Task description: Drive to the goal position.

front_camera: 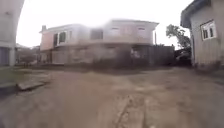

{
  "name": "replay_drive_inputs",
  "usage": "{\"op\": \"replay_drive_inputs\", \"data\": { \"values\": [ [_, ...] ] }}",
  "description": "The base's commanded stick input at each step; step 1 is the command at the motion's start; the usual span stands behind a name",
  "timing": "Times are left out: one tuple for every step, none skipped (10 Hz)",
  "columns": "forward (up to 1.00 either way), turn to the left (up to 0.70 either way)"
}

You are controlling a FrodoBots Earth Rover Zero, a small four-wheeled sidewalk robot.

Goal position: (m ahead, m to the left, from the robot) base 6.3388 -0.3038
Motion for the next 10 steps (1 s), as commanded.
{"op": "replay_drive_inputs", "data": {
  "values": [
    [1.00,0.00],
    [1.00,0.00],
    [1.00,0.00],
    [1.00,0.00],
    [1.00,0.00],
    [1.00,0.00],
    [1.00,0.00],
    [1.00,0.00],
    [1.00,0.00],
    [1.00,0.00]
  ]
}}
